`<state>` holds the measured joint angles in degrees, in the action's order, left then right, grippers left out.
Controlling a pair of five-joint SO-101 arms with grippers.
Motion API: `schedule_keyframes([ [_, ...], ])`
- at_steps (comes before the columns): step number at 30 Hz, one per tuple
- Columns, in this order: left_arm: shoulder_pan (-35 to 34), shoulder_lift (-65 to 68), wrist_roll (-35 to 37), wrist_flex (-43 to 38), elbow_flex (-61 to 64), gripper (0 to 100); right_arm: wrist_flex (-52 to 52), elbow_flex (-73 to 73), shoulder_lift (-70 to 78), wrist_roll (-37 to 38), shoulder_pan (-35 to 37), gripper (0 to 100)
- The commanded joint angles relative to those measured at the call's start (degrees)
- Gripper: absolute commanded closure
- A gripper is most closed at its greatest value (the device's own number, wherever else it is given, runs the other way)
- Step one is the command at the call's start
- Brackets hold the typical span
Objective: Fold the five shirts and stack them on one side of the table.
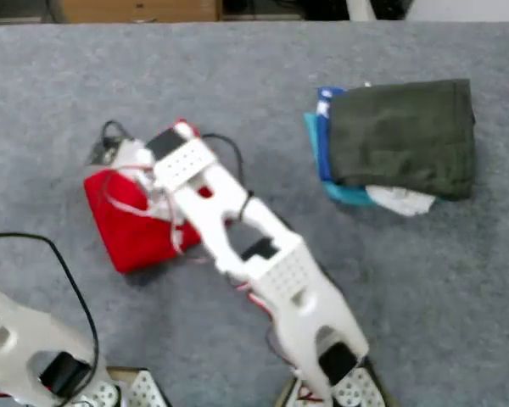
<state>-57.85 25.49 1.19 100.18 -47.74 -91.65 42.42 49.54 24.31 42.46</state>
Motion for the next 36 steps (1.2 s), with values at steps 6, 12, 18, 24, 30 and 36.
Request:
schedule_keyframes([
  [6,-0.3,-3.2,-0.4,0.6,-0.5,98,-10.7,11.6,-1.6,0.5,-6.2,99.6],
  [12,-1.8,-3.2,-0.4,0.6,-0.8,98,-10.7,7.8,-4.6,1.1,-13.4,99.6],
  [18,-1.6,-3.2,-0.4,0.6,-0.8,98,-10.7,-2.2,-9.7,2.5,-19.3,99.7],
  [24,2.8,-3.2,-0.4,0.6,-0.6,98,-9.2,-10.0,-26.6,2.5,-15.9,99.7],
  [30,16.7,-3.2,4.0,0.6,-0.3,98,7.1,-18.7,-28.7,2.2,-9.9,99.6],
  [36,31.2,-2.7,7.8,0.6,1.4,98,8.3,-27.3,-20.5,2.1,-10.2,99.6],
])
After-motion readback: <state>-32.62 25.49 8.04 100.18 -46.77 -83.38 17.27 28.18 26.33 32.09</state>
